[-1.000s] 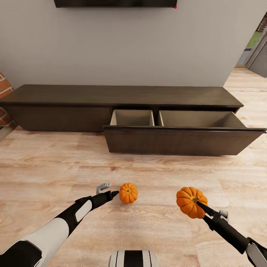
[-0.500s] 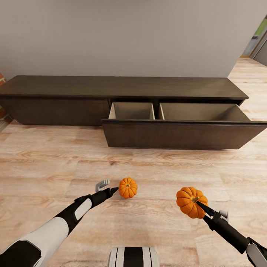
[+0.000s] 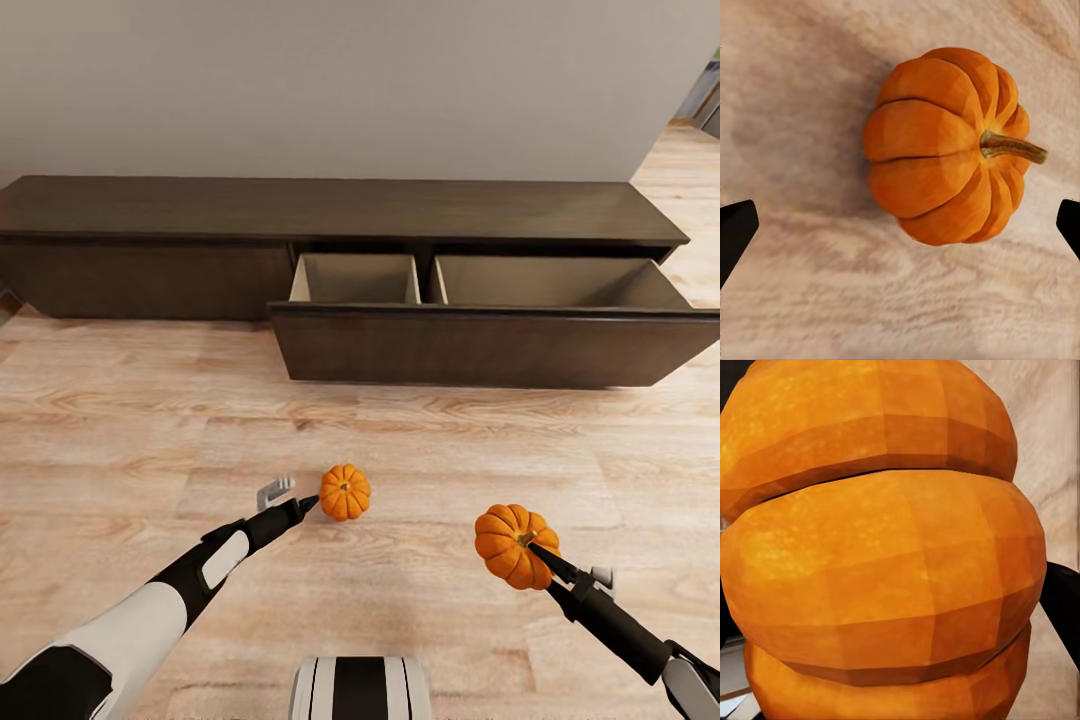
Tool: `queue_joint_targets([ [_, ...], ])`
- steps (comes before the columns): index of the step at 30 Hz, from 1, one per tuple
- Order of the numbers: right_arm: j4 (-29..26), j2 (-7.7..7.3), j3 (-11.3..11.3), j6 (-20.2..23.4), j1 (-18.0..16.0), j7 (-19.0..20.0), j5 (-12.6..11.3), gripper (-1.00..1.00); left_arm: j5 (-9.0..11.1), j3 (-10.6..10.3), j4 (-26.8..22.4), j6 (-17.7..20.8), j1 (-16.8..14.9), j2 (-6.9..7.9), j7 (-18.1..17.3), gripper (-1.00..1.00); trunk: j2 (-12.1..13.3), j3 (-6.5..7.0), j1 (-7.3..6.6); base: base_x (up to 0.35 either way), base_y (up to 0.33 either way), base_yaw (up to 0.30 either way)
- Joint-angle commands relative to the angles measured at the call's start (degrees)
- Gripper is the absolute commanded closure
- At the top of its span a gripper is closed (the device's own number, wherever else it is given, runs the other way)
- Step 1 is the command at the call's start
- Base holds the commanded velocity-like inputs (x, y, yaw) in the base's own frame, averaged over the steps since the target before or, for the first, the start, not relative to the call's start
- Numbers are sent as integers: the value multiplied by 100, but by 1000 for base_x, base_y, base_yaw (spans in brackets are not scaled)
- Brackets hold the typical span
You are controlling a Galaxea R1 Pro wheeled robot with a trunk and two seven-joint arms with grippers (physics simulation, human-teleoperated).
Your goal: Place each of the two pumpkins and all three candles from the living room inside a cabinet in the living room (use any cabinet), then make sure every cabinet is closed, and position the cauldron so it is next to a table in the living room.
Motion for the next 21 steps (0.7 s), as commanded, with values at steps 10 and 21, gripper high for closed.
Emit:
queue_joint_targets([
  [10, 0, -5, -1, 50, -2, 11, -39, 100, 143, -20, -20, 50, -2, 4, -37, -100, -15, -225, 24, 0, 0, 0],
  [21, 0, 1, -5, 50, -2, 12, -40, 100, 216, -20, -167, 73, -2, 18, -36, -100, -30, -462, 53, 0, 0, -26],
])
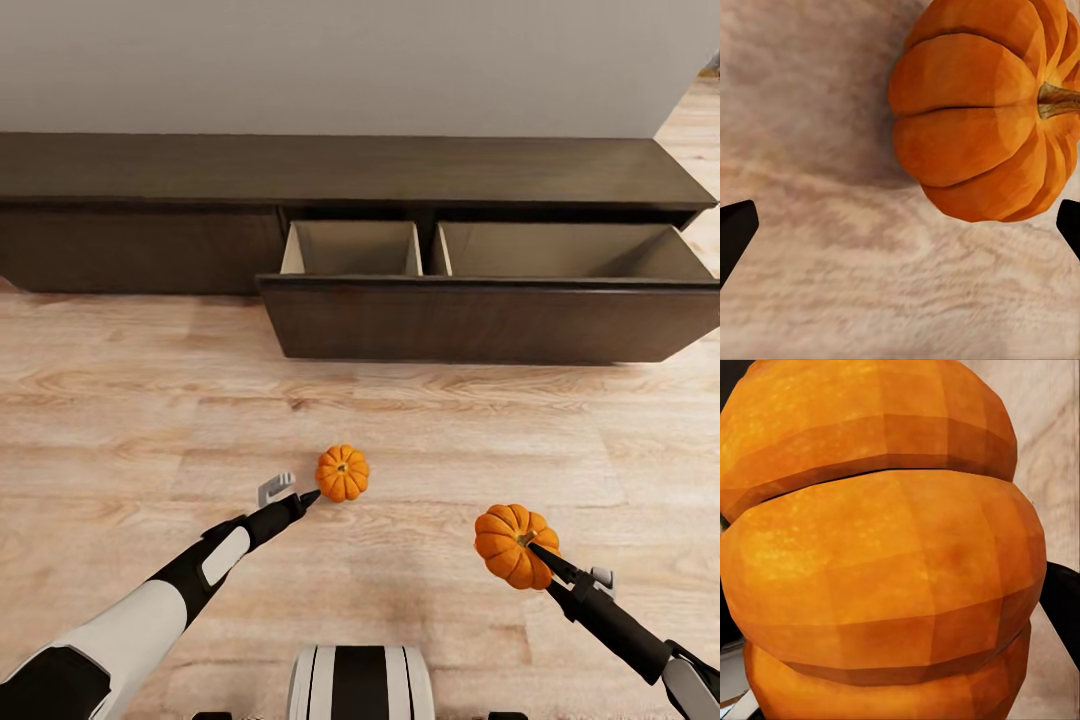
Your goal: Place each of the two pumpkins and all three candles from the living room inside a cabinet in the living room (use any cabinet), then make sure every cabinet is closed, and position the cauldron so it is next to a table in the living room.
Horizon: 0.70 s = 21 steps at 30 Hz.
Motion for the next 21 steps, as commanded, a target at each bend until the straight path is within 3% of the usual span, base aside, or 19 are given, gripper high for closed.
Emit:
queue_joint_targets([
  [1, 0, 1, -2, 50, -3, 5, -47, 100, 55, -22, -15, 26, -2, 7, -4, -100, -3, -22, 1, 0, 0, -171],
  [14, -1, 11, 6, 50, -3, 3, -47, 100, 56, -23, -65, 61, 0, 0, 1, -100, -20, -292, 35, 0, 0, -61],
  [21, -6, 14, 12, 50, -3, 6, -47, 100, 56, -30, -76, 70, 4, 1, 18, -100, -20, -292, 35, 1, -1, -1],
])
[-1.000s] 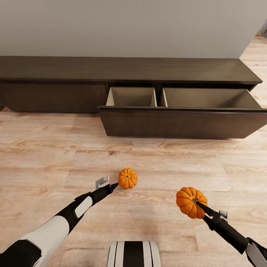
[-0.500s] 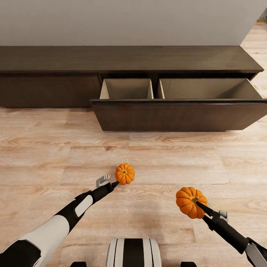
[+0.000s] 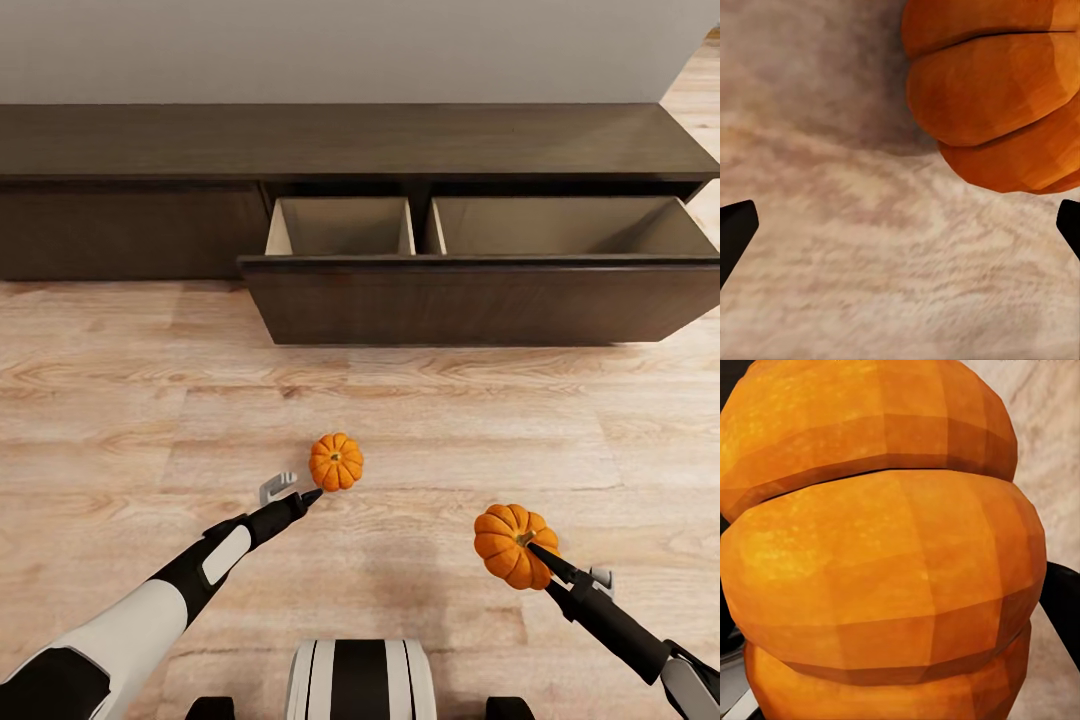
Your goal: Place each of the two pumpkins and all three candles from the living room inside a cabinet in the living room (use any cabinet), then make sure every cabinet is closed, and position the cauldron so it is next to a table in the living room.
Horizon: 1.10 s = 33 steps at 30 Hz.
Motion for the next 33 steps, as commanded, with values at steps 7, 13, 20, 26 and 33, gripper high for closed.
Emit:
queue_joint_targets([
  [7, -1, -2, 0, 43, -2, 8, -42, 100, 53, -21, -22, 26, -1, 2, 9, -100, -1, -3, -1, 118, -132, 0],
  [13, -1, -4, 1, 43, -2, 64, -35, 100, 53, -23, -20, 26, 0, -1, 15, -100, -1, -3, -1, 129, -75, 0],
  [20, -1, -3, 2, 43, -2, 109, -22, 100, 53, -23, -21, 48, 1, 32, -194, -100, -1, -3, -1, 139, -72, 0],
  [26, -1, -1, 2, 43, -2, 119, -17, 100, 53, -23, -19, 52, 1, 45, -414, -100, -1, -3, -1, 17, -9, 0],
  [33, -1, 2, 16, 43, -2, 122, -17, 100, 57, -15, -17, 58, 1, 54, -511, -100, -1, -3, -1, 2, -1, 0],
])
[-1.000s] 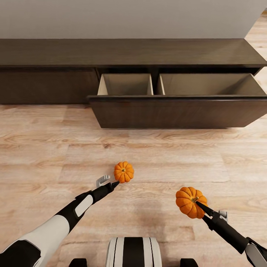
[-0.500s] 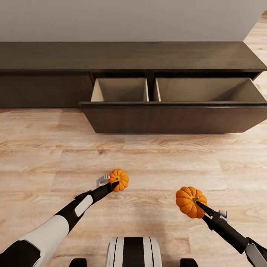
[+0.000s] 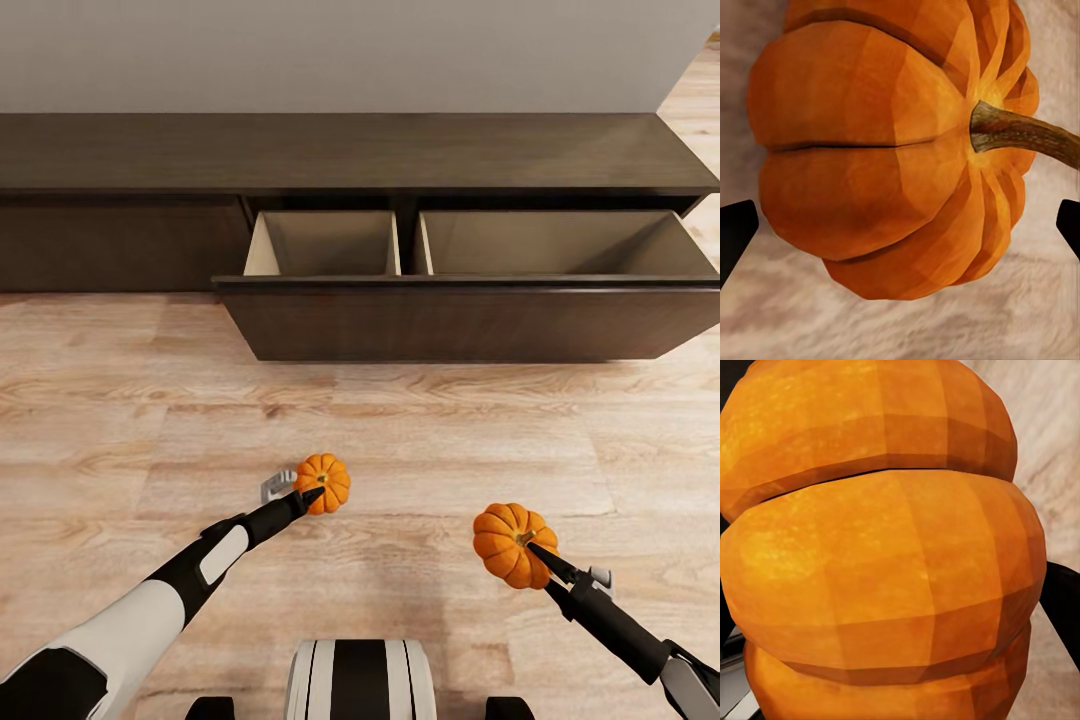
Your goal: Place each of the two pumpkins and all three candles from the living room inside a cabinet in the living room (use any cabinet), then make sure every cabinet is closed, and position the cauldron so it is next to a table in the living room.
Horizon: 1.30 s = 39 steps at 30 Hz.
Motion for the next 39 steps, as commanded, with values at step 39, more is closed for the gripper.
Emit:
queue_joint_targets([
  [39, 1, -5, 4, 44, -2, 3, -37, 100, 63, -22, 25, 75, -3, -1, 40, -100, -1, -3, -1, 31, 7, 0],
])
